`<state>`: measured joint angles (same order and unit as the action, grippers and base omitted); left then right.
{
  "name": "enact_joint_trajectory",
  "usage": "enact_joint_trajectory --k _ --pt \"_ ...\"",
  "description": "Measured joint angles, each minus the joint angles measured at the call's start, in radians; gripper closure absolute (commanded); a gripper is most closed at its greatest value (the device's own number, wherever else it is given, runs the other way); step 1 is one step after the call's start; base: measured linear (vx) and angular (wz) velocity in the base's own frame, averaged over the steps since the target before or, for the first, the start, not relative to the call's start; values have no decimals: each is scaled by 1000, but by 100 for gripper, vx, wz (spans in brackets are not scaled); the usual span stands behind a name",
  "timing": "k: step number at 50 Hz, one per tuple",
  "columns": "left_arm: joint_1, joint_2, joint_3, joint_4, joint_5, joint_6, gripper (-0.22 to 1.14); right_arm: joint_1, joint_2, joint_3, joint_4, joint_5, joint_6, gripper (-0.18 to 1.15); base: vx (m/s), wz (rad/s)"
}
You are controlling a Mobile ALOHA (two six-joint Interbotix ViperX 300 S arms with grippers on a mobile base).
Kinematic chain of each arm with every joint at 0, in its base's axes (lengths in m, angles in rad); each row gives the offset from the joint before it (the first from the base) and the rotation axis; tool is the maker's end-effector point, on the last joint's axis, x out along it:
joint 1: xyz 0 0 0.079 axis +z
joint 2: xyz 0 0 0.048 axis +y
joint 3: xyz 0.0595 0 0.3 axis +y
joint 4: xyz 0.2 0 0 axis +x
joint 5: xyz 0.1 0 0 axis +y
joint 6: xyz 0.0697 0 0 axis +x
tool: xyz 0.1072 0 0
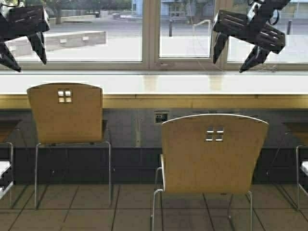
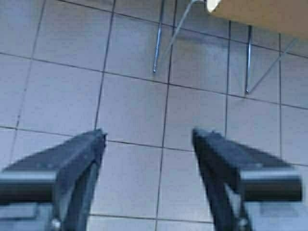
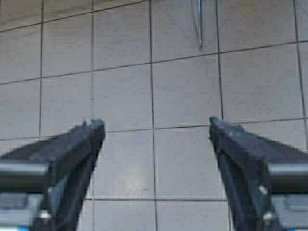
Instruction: Push the chairs under the table
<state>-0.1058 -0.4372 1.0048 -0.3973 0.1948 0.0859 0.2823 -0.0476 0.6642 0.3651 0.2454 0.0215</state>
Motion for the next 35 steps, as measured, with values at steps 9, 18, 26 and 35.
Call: enact_joint_trajectory --k 9,18,26,35 --pt "0 6 0 -6 5 0 2 0 2 0 -2 6 0 -1 -1 -26" --pt "0 6 0 -18 26 0 2 0 6 3 -2 6 3 -1 3 -19" --pt "0 9 0 -74 43 -17 2 3 11 26 26 -18 20 -1 8 -17" --pt "-29 78 -5 -236 38 -87 2 0 57 49 130 -86 37 -1 12 -12"
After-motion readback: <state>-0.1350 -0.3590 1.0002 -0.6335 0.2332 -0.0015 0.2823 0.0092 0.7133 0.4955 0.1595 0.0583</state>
